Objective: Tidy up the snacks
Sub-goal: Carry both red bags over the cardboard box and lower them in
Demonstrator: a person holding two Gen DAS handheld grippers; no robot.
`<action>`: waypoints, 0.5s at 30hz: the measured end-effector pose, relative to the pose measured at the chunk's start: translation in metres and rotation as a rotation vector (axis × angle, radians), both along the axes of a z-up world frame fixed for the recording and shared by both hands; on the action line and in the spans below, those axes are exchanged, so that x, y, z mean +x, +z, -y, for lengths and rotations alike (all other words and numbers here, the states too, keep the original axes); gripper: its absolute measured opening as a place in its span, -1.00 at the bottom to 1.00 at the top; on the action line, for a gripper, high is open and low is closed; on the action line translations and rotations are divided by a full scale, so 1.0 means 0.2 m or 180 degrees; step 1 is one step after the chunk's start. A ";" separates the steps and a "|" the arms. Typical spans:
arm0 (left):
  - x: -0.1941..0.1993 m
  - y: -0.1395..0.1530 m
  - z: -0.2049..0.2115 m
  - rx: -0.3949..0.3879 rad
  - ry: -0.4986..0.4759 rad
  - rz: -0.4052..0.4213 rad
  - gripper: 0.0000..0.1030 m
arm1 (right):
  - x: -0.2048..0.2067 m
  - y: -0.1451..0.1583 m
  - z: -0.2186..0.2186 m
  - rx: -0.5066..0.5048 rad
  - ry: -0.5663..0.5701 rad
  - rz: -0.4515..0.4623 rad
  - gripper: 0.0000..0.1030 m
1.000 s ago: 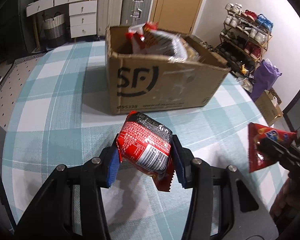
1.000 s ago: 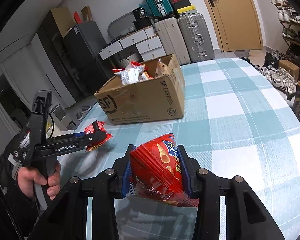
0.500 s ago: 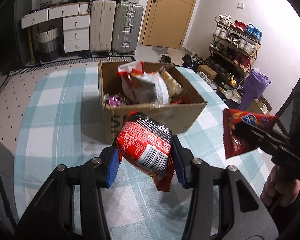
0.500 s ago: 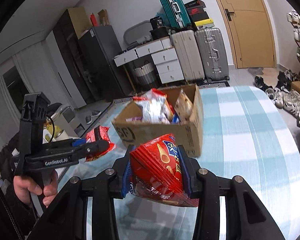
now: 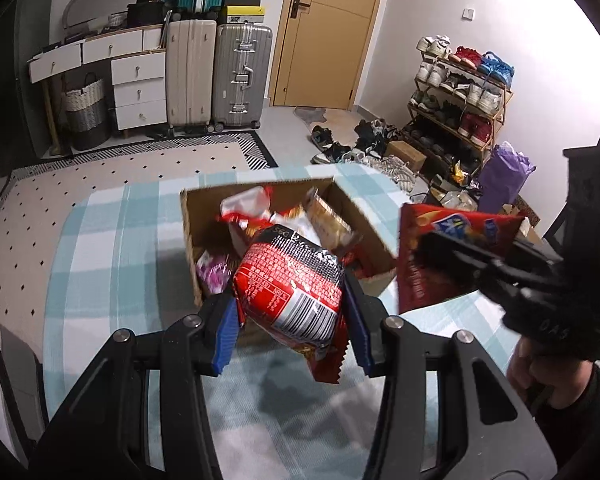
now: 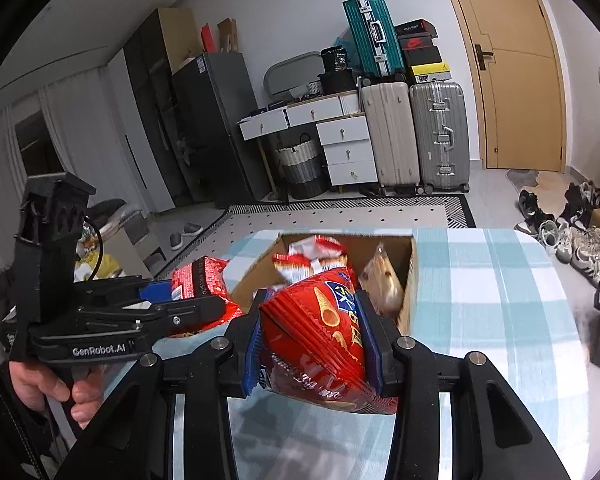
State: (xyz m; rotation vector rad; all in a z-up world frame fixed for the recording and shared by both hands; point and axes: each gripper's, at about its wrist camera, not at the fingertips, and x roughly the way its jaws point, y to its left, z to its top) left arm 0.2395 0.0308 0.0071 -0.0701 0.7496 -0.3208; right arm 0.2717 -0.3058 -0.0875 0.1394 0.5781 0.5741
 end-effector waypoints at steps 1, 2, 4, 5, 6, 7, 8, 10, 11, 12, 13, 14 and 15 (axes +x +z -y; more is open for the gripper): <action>0.03 0.02 0.00 -0.0004 -0.0006 0.0006 -0.15 | 0.03 0.01 -0.01 0.0008 0.0000 0.0004 -0.20; 0.06 0.04 0.01 -0.0012 -0.0008 0.0010 -0.15 | 0.06 0.03 -0.02 0.0009 -0.0008 0.0020 -0.20; 0.13 0.06 0.01 -0.0048 -0.0011 -0.0006 -0.15 | 0.11 0.05 -0.04 -0.0004 -0.0010 0.0038 -0.20; 0.16 0.08 0.01 -0.0053 0.0001 -0.0002 -0.15 | 0.14 0.07 -0.05 -0.0007 -0.0025 0.0043 -0.20; 0.19 0.09 0.01 -0.0039 -0.0006 0.0003 -0.15 | 0.17 0.08 -0.05 0.0003 -0.0035 0.0039 -0.20; 0.23 0.10 0.02 -0.0026 -0.0011 0.0004 -0.15 | 0.21 0.09 -0.06 0.0026 -0.0032 0.0030 -0.20; 0.27 0.11 0.02 -0.0022 -0.0012 -0.0001 -0.15 | 0.24 0.10 -0.07 0.0020 -0.0047 0.0026 -0.20; 0.36 0.12 0.04 -0.0033 -0.0043 -0.0033 -0.15 | 0.30 0.11 -0.07 0.0015 -0.0086 0.0021 -0.20; 0.39 0.12 0.04 -0.0032 -0.0043 -0.0043 -0.15 | 0.32 0.11 -0.08 0.0007 -0.0111 0.0025 -0.20; 0.44 0.12 0.05 -0.0020 -0.0042 -0.0053 -0.15 | 0.34 0.11 -0.08 -0.0010 -0.0151 0.0024 -0.20; 0.48 0.12 0.05 -0.0011 -0.0040 -0.0068 -0.15 | 0.37 0.11 -0.08 -0.0023 -0.0187 0.0023 -0.20; 0.51 0.11 0.05 -0.0009 -0.0030 -0.0076 -0.15 | 0.39 0.11 -0.07 -0.0021 -0.0200 0.0021 -0.20; 0.54 0.10 0.05 -0.0014 -0.0023 -0.0096 -0.15 | 0.42 0.11 -0.07 -0.0030 -0.0219 0.0011 -0.20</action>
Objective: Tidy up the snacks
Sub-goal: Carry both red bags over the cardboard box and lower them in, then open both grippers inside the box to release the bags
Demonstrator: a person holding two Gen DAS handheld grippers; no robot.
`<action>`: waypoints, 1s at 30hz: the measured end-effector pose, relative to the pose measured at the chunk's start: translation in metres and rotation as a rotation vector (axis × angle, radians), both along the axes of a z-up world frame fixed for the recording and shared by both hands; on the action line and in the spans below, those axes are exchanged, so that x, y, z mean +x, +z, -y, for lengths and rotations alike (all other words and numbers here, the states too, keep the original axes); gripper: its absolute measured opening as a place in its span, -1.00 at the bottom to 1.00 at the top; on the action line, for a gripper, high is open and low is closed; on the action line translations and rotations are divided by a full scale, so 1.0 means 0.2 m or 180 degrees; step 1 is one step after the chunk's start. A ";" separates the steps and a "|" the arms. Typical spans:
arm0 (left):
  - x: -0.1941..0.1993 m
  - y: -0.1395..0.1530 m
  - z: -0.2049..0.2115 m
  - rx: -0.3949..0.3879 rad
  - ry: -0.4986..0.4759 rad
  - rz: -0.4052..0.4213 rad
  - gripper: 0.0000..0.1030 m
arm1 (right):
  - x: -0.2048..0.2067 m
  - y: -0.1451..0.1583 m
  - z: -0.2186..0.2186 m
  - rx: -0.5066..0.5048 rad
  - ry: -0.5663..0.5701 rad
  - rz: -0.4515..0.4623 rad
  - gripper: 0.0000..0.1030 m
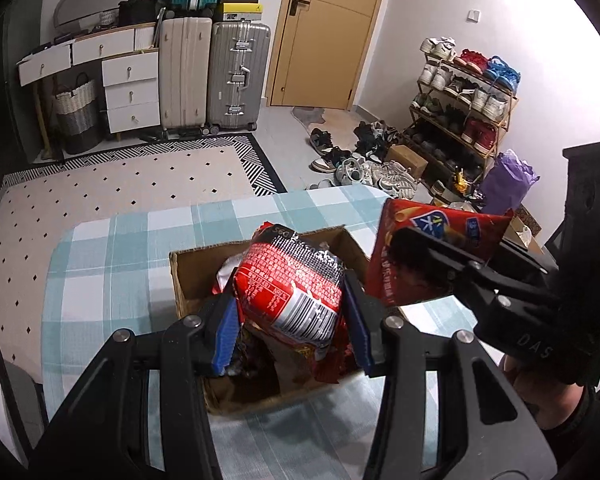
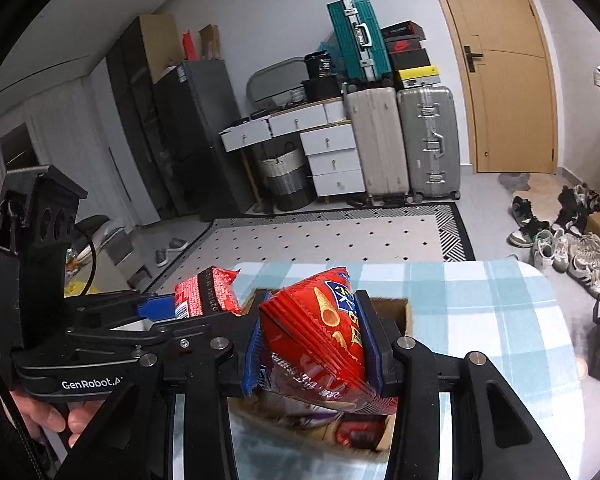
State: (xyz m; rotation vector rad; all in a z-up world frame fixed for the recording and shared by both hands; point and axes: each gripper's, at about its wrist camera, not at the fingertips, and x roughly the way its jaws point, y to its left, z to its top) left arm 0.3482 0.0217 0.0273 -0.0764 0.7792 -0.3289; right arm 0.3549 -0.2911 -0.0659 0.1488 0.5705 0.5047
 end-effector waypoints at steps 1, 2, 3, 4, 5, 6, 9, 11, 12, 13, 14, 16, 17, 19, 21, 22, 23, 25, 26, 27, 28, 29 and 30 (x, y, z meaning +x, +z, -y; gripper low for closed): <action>0.03 -0.01 0.00 -0.0011 0.0004 -0.0018 -0.15 | 0.02 -0.01 0.00 -0.0011 -0.0027 -0.0011 -0.20; 0.06 -0.02 -0.01 -0.0026 0.0018 -0.0031 -0.15 | 0.05 -0.02 0.00 -0.0017 -0.0021 -0.0030 -0.20; 0.10 -0.04 -0.01 -0.0027 0.0016 -0.0050 -0.15 | 0.07 -0.03 0.00 -0.0028 -0.0020 -0.0043 -0.20; 0.12 -0.06 -0.01 -0.0032 0.0016 -0.0071 -0.15 | 0.09 -0.04 -0.01 -0.0044 -0.0030 -0.0057 -0.20; 0.15 -0.08 -0.02 -0.0052 0.0015 -0.0103 -0.15 | 0.11 -0.05 -0.01 -0.0050 -0.0033 -0.0075 -0.20; 0.17 -0.11 -0.02 -0.0087 -0.0006 -0.0141 -0.15 | 0.14 -0.07 -0.02 -0.0056 -0.0029 -0.0100 -0.20; 0.23 -0.16 0.00 -0.0115 -0.0035 -0.0177 -0.15 | 0.20 -0.12 -0.03 -0.0105 -0.0060 -0.0150 -0.19; 0.26 -0.19 0.02 -0.0094 -0.0055 -0.0186 -0.15 | 0.23 -0.14 -0.03 -0.0107 -0.0084 -0.0182 -0.19; 0.27 -0.21 0.02 -0.0106 -0.0069 -0.0203 -0.15 | 0.24 -0.16 -0.03 -0.0108 -0.0093 -0.0188 -0.19; 0.29 -0.22 0.02 -0.0126 -0.0087 -0.0232 -0.15 | 0.25 -0.17 -0.03 -0.0120 -0.0092 -0.0193 -0.19; 0.30 -0.25 0.02 -0.0153 -0.0103 -0.0283 -0.14 | 0.26 -0.19 -0.04 -0.0138 -0.0078 -0.0203 -0.19; 0.32 -0.28 0.02 -0.0125 -0.0057 -0.0321 -0.03 | 0.28 -0.23 -0.05 -0.0168 -0.0052 -0.0276 -0.14; 0.33 -0.30 0.01 -0.0105 -0.0008 -0.0367 0.18 | 0.29 -0.25 -0.05 -0.0162 -0.0055 -0.0317 -0.14; 0.34 -0.32 -0.02 -0.0140 0.0064 -0.0402 0.59 | 0.30 -0.27 -0.02 -0.0058 -0.0073 -0.0350 -0.06; 0.33 -0.33 -0.05 -0.0117 0.0090 -0.0402 0.62 | 0.27 -0.26 0.03 -0.0002 -0.0135 -0.0290 -0.02; 0.32 -0.32 -0.04 -0.0097 0.0087 -0.0394 0.62 | 0.25 -0.25 0.05 0.0037 -0.0148 -0.0242 0.03; 0.31 -0.32 -0.05 -0.0083 0.0085 -0.0368 0.62 | 0.24 -0.24 0.06 0.0050 -0.0148 -0.0226 0.05; 0.29 -0.31 -0.05 -0.0051 0.0113 -0.0328 0.62 | 0.21 -0.22 0.08 0.0048 -0.0147 -0.0175 0.10; 0.28 -0.30 -0.06 -0.0061 0.0122 -0.0324 0.62 | 0.19 -0.20 0.08 0.0040 -0.0129 -0.0154 0.11; 0.27 -0.29 -0.07 -0.0074 0.0148 -0.0303 0.62 | 0.18 -0.19 0.08 0.0035 -0.0122 -0.0136 0.12; 0.25 -0.27 -0.08 -0.0067 0.0171 -0.0278 0.62 | 0.16 -0.18 0.09 0.0032 -0.0128 -0.0112 0.13; 0.24 -0.26 -0.08 -0.0060 0.0178 -0.0270 0.62 | 0.15 -0.17 0.09 0.0035 -0.0127 -0.0096 0.14; 0.22 -0.25 -0.09 -0.0042 0.0205 -0.0254 0.62 | 0.13 -0.15 0.09 0.0035 -0.0119 -0.0087 0.16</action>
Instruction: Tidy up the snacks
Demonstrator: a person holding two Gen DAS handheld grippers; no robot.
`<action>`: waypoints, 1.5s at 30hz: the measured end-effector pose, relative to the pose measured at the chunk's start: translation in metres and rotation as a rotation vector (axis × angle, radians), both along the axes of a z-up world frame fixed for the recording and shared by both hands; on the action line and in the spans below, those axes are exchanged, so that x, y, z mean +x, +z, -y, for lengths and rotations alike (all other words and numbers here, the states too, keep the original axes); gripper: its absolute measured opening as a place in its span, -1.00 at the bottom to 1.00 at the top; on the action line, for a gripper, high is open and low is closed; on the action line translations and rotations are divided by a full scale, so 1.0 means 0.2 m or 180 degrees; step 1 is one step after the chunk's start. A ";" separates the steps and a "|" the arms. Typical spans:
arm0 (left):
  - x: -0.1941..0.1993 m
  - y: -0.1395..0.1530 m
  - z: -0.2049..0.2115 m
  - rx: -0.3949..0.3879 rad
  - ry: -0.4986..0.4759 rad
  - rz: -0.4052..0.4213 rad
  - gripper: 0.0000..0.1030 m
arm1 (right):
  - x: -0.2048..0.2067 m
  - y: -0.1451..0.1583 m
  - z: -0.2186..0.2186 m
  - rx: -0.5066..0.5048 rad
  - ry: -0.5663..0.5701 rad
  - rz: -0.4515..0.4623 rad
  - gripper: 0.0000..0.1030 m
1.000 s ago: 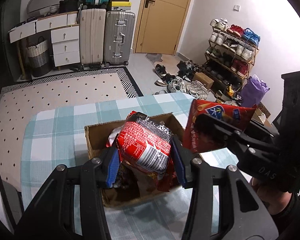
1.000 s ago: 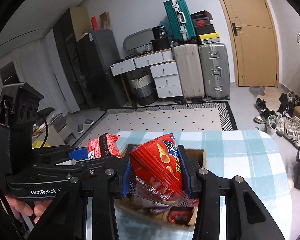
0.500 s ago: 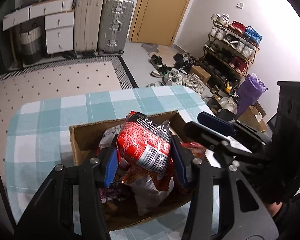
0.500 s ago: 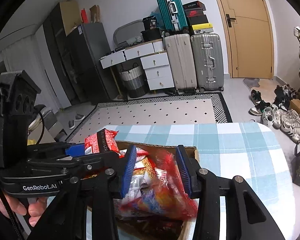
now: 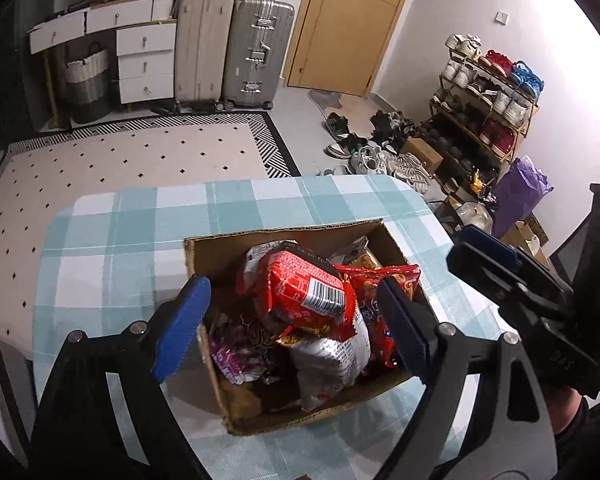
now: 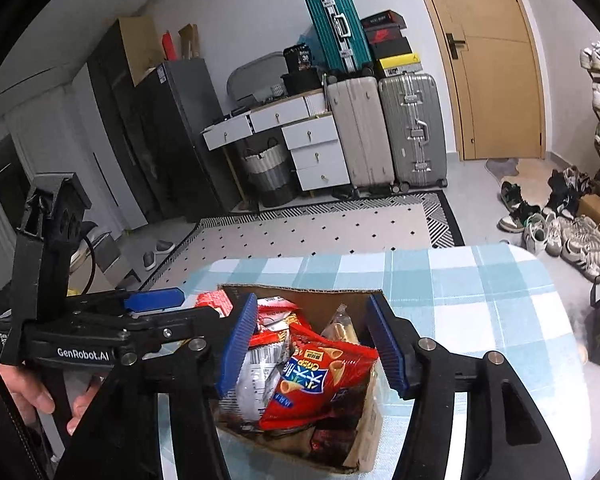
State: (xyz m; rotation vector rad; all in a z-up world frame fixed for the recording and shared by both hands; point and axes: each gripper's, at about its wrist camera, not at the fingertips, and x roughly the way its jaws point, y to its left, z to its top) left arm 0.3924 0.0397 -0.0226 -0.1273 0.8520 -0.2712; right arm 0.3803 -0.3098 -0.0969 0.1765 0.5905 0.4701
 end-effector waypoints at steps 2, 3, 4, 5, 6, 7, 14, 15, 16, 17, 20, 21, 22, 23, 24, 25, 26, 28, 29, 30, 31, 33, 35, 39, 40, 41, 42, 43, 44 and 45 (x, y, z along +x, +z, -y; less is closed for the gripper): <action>-0.05 0.04 -0.02 0.0005 0.0058 0.0058 0.63 | -0.04 0.03 0.00 -0.0006 -0.0002 0.0041 0.22; -0.07 0.05 -0.03 -0.0001 0.0076 0.0076 0.63 | -0.06 0.04 0.00 -0.0007 0.0000 0.0054 0.24; -0.09 0.07 -0.04 0.0004 0.0102 0.0098 0.63 | -0.08 0.05 0.01 -0.0003 0.0005 0.0074 0.24; -0.12 0.09 -0.05 0.0022 0.0138 0.0128 0.63 | -0.11 0.06 0.01 -0.0001 0.0009 0.0091 0.24; -0.15 0.10 -0.05 0.0049 0.0163 0.0162 0.63 | -0.13 0.07 0.01 -0.0004 0.0014 0.0105 0.24; -0.18 0.11 -0.05 0.0077 0.0183 0.0199 0.63 | -0.16 0.08 0.02 -0.0016 0.0020 0.0125 0.24; -0.41 0.19 -0.06 0.0160 0.0255 0.0395 0.67 | -0.36 0.13 0.04 -0.0110 0.0041 0.0268 0.51; -0.46 0.20 -0.06 0.0178 0.0263 0.0454 0.69 | -0.41 0.12 0.05 -0.0107 0.0045 0.0300 0.56; -0.50 0.21 -0.06 0.0184 0.0261 0.0498 0.71 | -0.44 0.12 0.06 -0.0107 0.0044 0.0317 0.59; -0.54 0.22 -0.05 0.0204 0.0272 0.0546 0.75 | -0.47 0.12 0.06 -0.0118 0.0035 0.0334 0.59; -0.67 0.25 -0.04 0.0246 0.0325 0.0663 0.99 | -0.57 0.12 0.09 -0.0128 0.0023 0.0400 0.60; -0.70 0.25 -0.04 0.0276 0.0357 0.0714 0.98 | -0.60 0.13 0.09 -0.0132 0.0014 0.0421 0.65; -0.74 0.26 -0.03 0.0314 0.0377 0.0765 0.98 | -0.65 0.13 0.10 -0.0135 0.0005 0.0457 0.67; -0.80 0.26 -0.02 0.0327 0.0353 0.0824 0.98 | -0.68 0.12 0.11 -0.0130 0.0004 0.0491 0.67; -0.83 0.27 -0.02 0.0342 0.0357 0.0842 0.98 | -0.72 0.12 0.11 -0.0131 0.0006 0.0522 0.67; -0.86 0.27 -0.01 0.0355 0.0368 0.0863 0.98 | -0.75 0.12 0.12 -0.0136 0.0005 0.0552 0.68; -0.89 0.27 -0.01 0.0357 0.0378 0.0891 0.98 | -0.78 0.12 0.12 -0.0139 0.0000 0.0572 0.68; -0.96 0.28 -0.01 0.0353 0.0395 0.0945 0.98 | -0.85 0.12 0.14 -0.0142 -0.0009 0.0629 0.70; -0.99 0.28 -0.01 0.0350 0.0410 0.0979 0.98 | -0.87 0.12 0.14 -0.0139 -0.0015 0.0641 0.71; -1.01 0.27 -0.01 0.0344 0.0399 0.1010 0.98 | -0.90 0.11 0.15 -0.0126 -0.0021 0.0658 0.74; -1.04 0.27 -0.01 0.0346 0.0389 0.1045 0.98 | -0.92 0.11 0.15 -0.0113 -0.0023 0.0676 0.75; -1.09 0.25 -0.01 0.0413 0.0412 0.1114 0.98 | -0.97 0.09 0.16 -0.0126 -0.0048 0.0738 0.75; -1.14 0.21 -0.01 0.0449 0.0415 0.1149 0.98 | -1.02 0.06 0.17 -0.0197 -0.0090 0.0831 0.75; -1.21 0.10 -0.02 0.0456 0.0500 0.1123 0.98 | -1.10 0.00 0.20 -0.0285 -0.0138 0.0948 0.77; -1.22 0.06 -0.03 0.0465 0.0548 0.1137 0.98 | -1.13 -0.02 0.20 -0.0296 -0.0158 0.0978 0.77; -1.24 0.03 -0.04 0.0472 0.0590 0.1162 0.98 | -1.14 -0.04 0.21 -0.0299 -0.0171 0.0999 0.77; -1.26 0.01 -0.04 0.0469 0.0618 0.1196 0.98 | -1.15 -0.05 0.21 -0.0300 -0.0177 0.1018 0.77; -1.27 -0.01 -0.05 0.0466 0.0639 0.1229 0.98 | -1.17 -0.07 0.22 -0.0302 -0.0184 0.1042 0.78; -1.28 -0.04 -0.05 0.0475 0.0657 0.1260 0.98 | -1.19 -0.08 0.23 -0.0312 -0.0195 0.1074 0.78; -1.30 -0.07 -0.05 0.0512 0.0685 0.1278 0.98 | -1.20 -0.10 0.23 -0.0324 -0.0199 0.1097 0.78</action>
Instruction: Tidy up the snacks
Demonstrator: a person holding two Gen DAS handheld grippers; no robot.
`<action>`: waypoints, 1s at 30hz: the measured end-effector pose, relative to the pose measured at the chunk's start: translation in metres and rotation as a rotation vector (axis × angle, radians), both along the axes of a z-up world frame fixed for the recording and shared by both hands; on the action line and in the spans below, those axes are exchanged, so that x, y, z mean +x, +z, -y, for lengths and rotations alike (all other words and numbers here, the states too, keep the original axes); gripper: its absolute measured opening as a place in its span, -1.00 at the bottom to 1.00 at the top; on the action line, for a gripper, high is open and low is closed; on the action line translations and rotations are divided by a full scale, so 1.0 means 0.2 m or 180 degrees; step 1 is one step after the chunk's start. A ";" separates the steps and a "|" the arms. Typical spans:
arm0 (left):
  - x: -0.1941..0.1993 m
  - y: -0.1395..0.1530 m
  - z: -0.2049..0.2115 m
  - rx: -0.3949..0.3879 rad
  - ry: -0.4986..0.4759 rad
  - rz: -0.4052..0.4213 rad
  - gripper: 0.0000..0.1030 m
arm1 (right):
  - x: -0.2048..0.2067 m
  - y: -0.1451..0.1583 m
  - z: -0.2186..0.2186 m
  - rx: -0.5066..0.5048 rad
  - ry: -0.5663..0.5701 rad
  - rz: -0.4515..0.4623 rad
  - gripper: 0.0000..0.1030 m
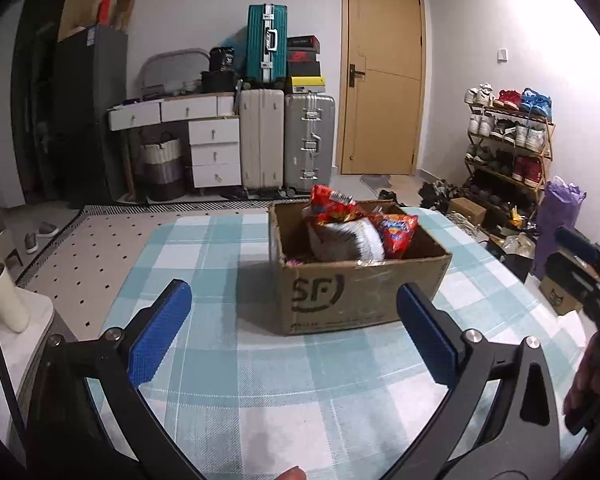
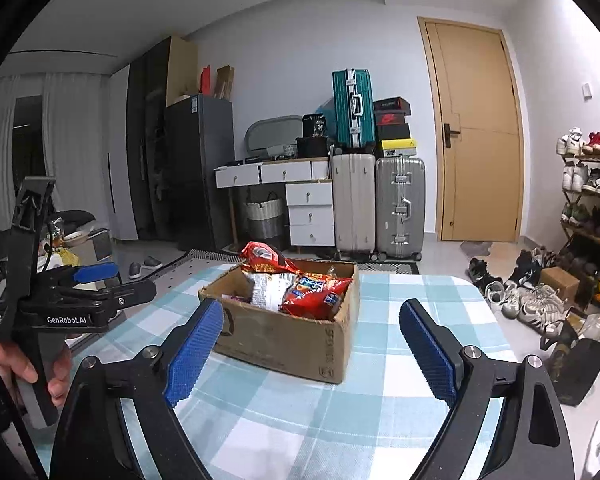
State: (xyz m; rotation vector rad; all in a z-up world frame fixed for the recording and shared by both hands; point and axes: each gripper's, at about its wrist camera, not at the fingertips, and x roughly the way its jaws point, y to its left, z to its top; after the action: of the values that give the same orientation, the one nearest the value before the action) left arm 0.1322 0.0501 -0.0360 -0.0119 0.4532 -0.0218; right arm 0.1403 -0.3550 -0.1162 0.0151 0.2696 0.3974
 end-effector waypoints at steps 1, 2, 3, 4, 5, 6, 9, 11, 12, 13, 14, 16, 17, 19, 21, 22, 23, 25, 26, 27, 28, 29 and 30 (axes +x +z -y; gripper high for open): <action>-0.01 -0.03 0.00 0.0023 0.0018 0.0012 0.98 | -0.02 -0.02 0.00 -0.0015 0.0002 0.0019 0.78; -0.02 -0.05 0.00 0.0045 0.0031 0.0029 0.98 | -0.03 -0.04 0.01 -0.0026 -0.0004 0.0040 0.78; -0.04 -0.08 0.00 0.0065 0.0048 0.0049 0.98 | -0.05 -0.06 0.01 -0.0028 -0.0012 0.0060 0.78; -0.05 -0.10 0.00 0.0071 0.0054 0.0056 0.98 | -0.05 -0.07 0.02 -0.0030 -0.0018 0.0071 0.79; -0.06 -0.13 -0.01 0.0066 0.0061 0.0046 0.98 | -0.06 -0.08 0.02 -0.0034 -0.0035 0.0079 0.79; -0.06 -0.15 -0.02 0.0048 0.0062 0.0033 0.98 | -0.06 -0.10 0.02 -0.0034 -0.0053 0.0083 0.81; -0.08 -0.20 -0.03 0.0018 0.0096 0.0031 0.98 | -0.08 -0.15 0.04 -0.0021 -0.0095 0.0072 0.84; -0.08 -0.23 -0.04 0.0038 0.0111 0.0011 0.98 | -0.09 -0.18 0.05 -0.0027 -0.0109 0.0049 0.84; -0.08 -0.24 -0.04 0.0037 0.0111 -0.0002 0.98 | -0.09 -0.20 0.06 -0.0027 -0.0119 0.0040 0.84; -0.08 -0.24 -0.04 0.0024 0.0103 -0.0006 0.98 | -0.09 -0.21 0.06 -0.0028 -0.0126 0.0043 0.84; -0.08 -0.25 -0.04 0.0001 0.0094 -0.0004 0.98 | -0.10 -0.21 0.07 -0.0038 -0.0138 0.0045 0.84; -0.09 -0.27 -0.04 -0.0020 0.0107 0.0014 0.98 | -0.10 -0.23 0.07 -0.0072 -0.0159 0.0045 0.84; -0.09 -0.28 -0.05 -0.0029 0.0113 0.0017 0.98 | -0.10 -0.24 0.06 -0.0092 -0.0162 0.0043 0.84; -0.09 -0.30 -0.05 -0.0020 0.0133 0.0000 0.98 | -0.10 -0.25 0.06 -0.0116 -0.0152 0.0028 0.84; -0.10 -0.34 -0.05 0.0018 0.0161 -0.0003 0.98 | -0.10 -0.27 0.06 -0.0129 -0.0159 0.0033 0.84; -0.10 -0.35 -0.04 0.0045 0.0176 0.0000 0.98 | -0.10 -0.27 0.06 -0.0130 -0.0152 0.0028 0.84; -0.11 -0.36 -0.05 0.0060 0.0184 0.0005 0.98 | -0.10 -0.28 0.06 -0.0128 -0.0143 0.0023 0.84; -0.11 -0.37 -0.06 0.0043 0.0180 0.0001 0.98 | -0.09 -0.30 0.06 -0.0141 -0.0155 0.0022 0.84; -0.12 -0.37 -0.07 0.0016 0.0195 0.0038 0.98 | -0.09 -0.31 0.05 -0.0148 -0.0146 -0.0012 0.84; -0.11 -0.37 -0.07 0.0008 0.0195 0.0057 0.98 | -0.08 -0.32 0.05 -0.0153 -0.0144 -0.0033 0.84; -0.12 -0.37 -0.07 0.0008 0.0191 0.0056 0.98 | -0.08 -0.32 0.05 -0.0158 -0.0151 -0.0033 0.84; -0.11 -0.37 -0.07 0.0012 0.0195 0.0045 0.98 | -0.07 -0.32 0.05 -0.0162 -0.0144 -0.0043 0.84; -0.11 -0.37 -0.07 0.0023 0.0206 0.0045 0.98 | -0.07 -0.32 0.05 -0.0170 -0.0131 -0.0056 0.84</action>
State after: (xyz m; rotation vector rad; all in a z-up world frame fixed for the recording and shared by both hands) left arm 0.1097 0.0639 -0.1103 -0.0193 0.4386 0.0432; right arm 0.1259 -0.3651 -0.1809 -0.0281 0.2968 0.3491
